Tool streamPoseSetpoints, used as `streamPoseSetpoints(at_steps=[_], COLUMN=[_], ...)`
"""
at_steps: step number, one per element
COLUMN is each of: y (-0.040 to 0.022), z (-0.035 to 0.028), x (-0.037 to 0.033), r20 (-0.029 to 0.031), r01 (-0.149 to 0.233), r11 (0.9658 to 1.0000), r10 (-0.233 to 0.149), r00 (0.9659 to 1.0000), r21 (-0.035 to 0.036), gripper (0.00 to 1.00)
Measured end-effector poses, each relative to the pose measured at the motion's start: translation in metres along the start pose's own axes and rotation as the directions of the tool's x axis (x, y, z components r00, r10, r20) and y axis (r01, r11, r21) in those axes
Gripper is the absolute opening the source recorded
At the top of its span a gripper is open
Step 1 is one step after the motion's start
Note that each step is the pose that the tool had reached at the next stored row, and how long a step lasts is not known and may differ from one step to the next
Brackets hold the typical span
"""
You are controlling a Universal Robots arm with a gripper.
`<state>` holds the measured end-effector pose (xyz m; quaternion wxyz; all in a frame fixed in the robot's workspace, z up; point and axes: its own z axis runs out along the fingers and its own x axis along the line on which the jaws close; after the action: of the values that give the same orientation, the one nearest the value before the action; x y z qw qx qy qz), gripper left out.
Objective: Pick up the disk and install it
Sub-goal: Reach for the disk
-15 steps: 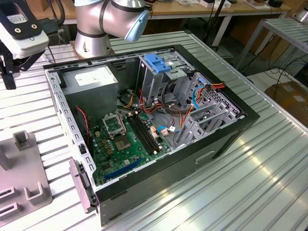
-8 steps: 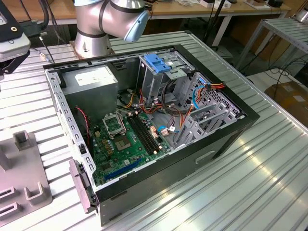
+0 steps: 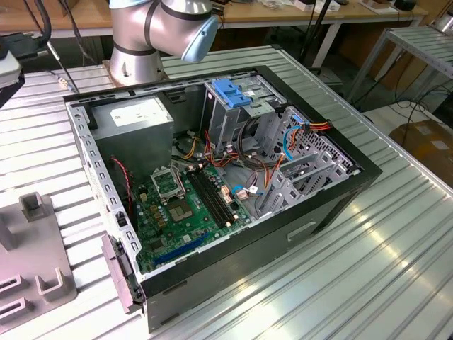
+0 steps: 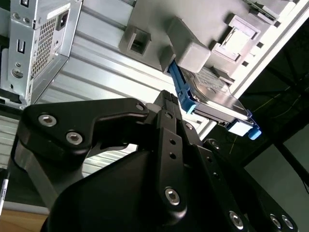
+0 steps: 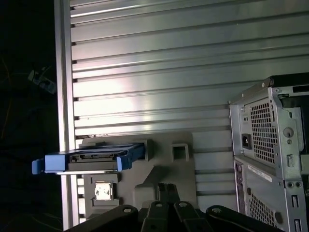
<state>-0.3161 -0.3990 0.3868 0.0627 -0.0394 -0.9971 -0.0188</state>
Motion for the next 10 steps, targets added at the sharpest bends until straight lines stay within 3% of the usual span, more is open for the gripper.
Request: streamPoseSetpoints(at_steps=[6, 10], y=[-0.002, -0.0037], z=[0.004, 0.0079], x=[0.0252, 0.0466], r20=[-0.0023, -0.0024], r01=[0.0, 0.0], r11=[1.0, 1.0], r10=[0.0, 0.0], r00=[1.0, 1.0], r21=[0.0001, 0.0002], gripper=[0.1, 0.1])
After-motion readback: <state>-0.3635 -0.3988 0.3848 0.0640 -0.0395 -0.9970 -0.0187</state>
